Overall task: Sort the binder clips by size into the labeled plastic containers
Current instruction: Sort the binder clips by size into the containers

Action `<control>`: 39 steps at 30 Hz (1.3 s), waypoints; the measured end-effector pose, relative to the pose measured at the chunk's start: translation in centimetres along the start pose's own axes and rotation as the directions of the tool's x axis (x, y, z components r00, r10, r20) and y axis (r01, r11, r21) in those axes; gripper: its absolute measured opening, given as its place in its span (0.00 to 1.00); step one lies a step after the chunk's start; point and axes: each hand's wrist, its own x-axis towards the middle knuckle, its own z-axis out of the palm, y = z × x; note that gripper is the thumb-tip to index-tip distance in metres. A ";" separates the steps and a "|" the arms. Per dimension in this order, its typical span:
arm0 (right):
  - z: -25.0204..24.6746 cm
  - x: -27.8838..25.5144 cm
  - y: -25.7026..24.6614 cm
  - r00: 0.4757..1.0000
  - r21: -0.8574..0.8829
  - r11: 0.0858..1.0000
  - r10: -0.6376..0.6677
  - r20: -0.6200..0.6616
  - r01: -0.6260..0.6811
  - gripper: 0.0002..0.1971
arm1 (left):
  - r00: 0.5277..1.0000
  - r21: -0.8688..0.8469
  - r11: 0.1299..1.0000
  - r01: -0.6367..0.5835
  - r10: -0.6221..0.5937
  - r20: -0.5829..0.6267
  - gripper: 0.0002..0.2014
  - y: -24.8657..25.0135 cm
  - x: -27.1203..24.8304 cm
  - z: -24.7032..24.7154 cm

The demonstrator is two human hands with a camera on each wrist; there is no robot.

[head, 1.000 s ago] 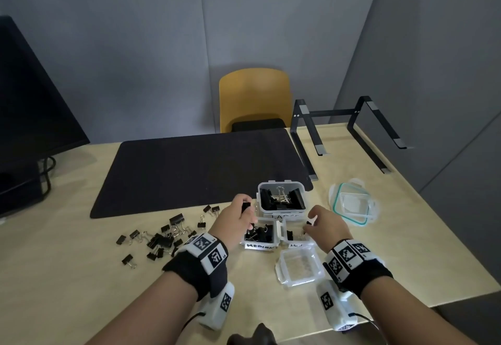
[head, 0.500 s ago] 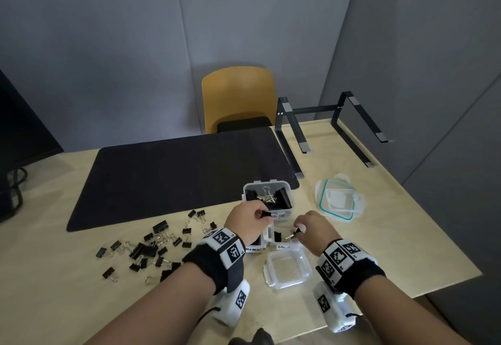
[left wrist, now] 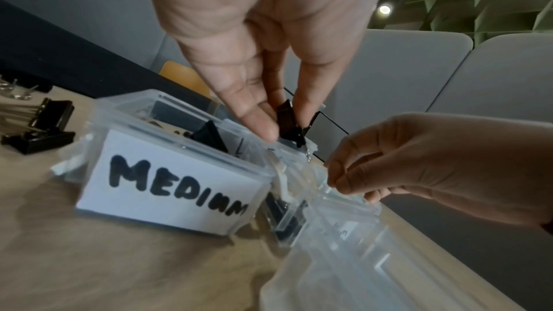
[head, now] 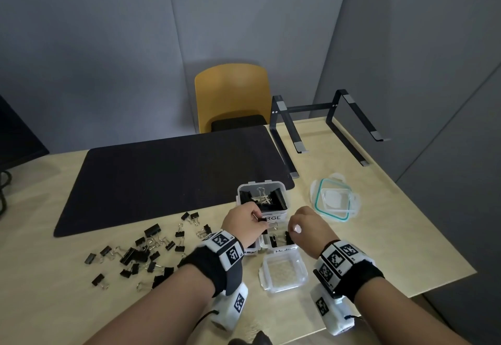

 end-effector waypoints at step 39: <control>0.1 -0.3 -0.3 0.992 0.051 0.991 0.126 -0.029 -0.125 0.13 | 0.960 0.533 0.799 -0.280 0.241 0.143 0.15 0.0 -1.3 0.9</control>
